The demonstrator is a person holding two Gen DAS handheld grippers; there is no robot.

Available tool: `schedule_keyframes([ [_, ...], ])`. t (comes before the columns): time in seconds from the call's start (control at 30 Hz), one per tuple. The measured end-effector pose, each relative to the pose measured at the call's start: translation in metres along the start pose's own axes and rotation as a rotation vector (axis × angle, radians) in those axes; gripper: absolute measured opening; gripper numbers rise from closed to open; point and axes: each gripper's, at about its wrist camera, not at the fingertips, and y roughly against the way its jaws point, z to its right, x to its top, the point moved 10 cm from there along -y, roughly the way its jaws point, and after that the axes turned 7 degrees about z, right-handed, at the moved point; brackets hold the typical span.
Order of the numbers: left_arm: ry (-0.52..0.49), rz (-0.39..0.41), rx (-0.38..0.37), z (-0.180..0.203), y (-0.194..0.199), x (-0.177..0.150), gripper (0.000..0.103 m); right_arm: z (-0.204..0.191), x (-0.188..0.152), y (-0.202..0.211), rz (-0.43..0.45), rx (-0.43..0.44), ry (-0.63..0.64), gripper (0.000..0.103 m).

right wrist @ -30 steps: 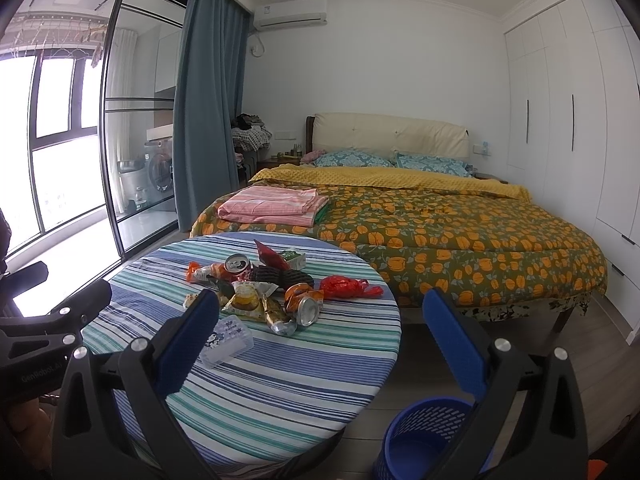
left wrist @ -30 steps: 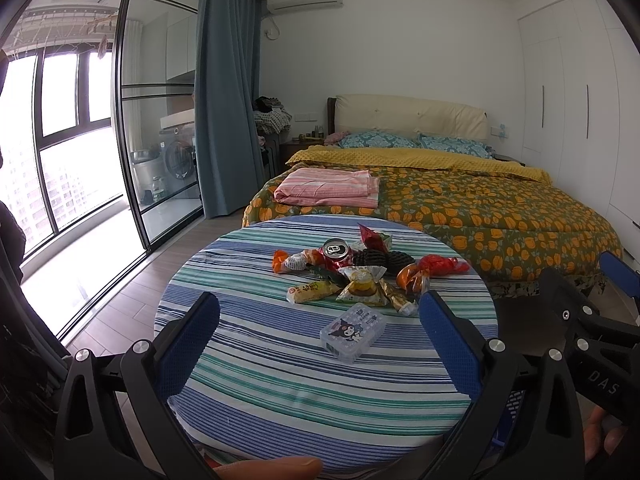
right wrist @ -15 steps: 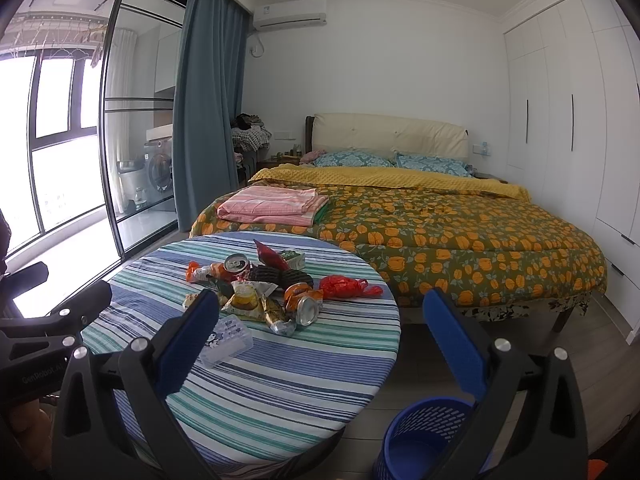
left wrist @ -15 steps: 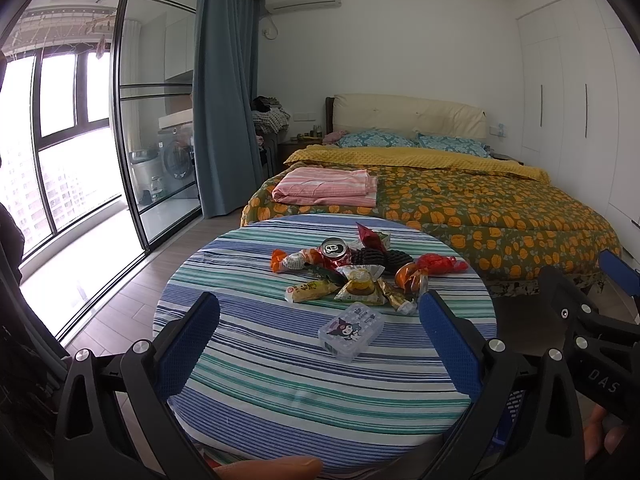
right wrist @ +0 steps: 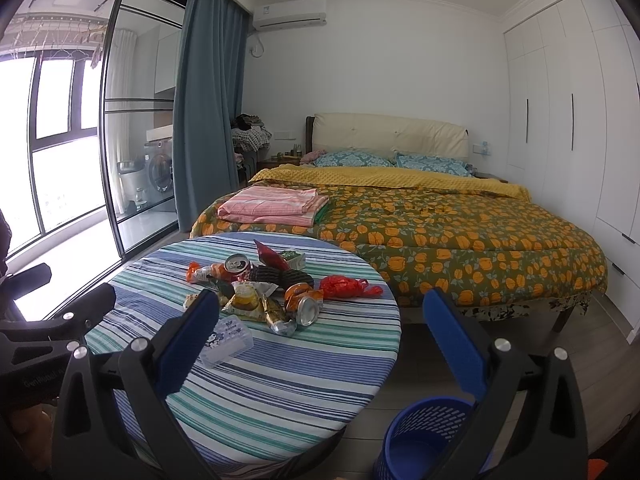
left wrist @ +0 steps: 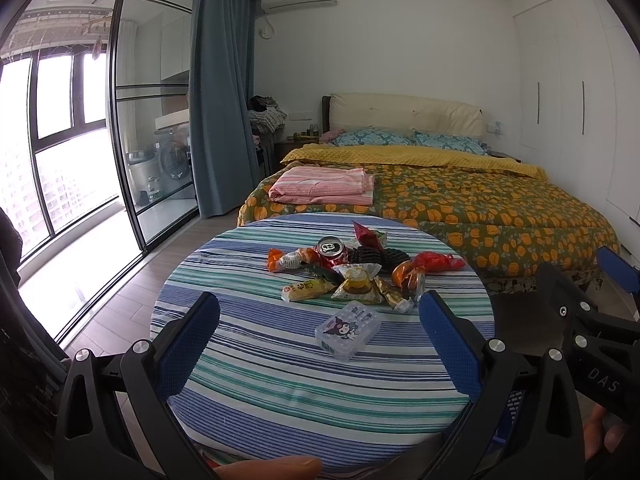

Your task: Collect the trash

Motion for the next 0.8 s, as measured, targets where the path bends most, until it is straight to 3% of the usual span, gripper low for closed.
schedule_keyframes([
  [0.8, -0.026, -0.013, -0.047, 0.0088, -0.0022, 0.0041, 0.099, 0.0069, 0.0011, 0.0015, 0.001, -0.01, -0.016, 0.099],
])
